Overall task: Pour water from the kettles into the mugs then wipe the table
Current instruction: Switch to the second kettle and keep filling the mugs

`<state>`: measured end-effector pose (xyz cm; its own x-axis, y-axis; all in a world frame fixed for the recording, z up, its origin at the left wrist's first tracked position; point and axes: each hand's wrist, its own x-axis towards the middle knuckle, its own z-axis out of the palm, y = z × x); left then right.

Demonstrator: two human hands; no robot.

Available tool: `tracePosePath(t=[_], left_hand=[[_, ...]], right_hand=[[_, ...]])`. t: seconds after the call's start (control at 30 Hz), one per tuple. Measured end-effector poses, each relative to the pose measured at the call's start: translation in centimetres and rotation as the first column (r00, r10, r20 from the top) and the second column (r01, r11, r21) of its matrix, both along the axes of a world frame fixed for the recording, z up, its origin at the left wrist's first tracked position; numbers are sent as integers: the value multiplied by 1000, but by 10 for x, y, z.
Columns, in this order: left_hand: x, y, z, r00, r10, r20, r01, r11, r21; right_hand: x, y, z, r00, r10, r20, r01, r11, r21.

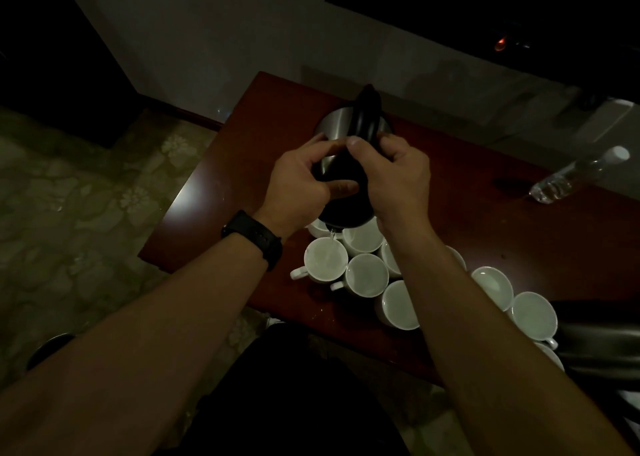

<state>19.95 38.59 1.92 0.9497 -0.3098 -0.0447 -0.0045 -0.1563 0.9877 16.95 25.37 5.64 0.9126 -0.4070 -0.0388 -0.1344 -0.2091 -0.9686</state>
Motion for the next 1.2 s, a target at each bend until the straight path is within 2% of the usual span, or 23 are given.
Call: tracePosePath(t=[1.2], left_hand=[[-2, 8, -5, 999, 2, 49, -4, 1000, 29]], right_hand=[[-4, 5, 1, 998, 59, 21, -58, 997, -53]])
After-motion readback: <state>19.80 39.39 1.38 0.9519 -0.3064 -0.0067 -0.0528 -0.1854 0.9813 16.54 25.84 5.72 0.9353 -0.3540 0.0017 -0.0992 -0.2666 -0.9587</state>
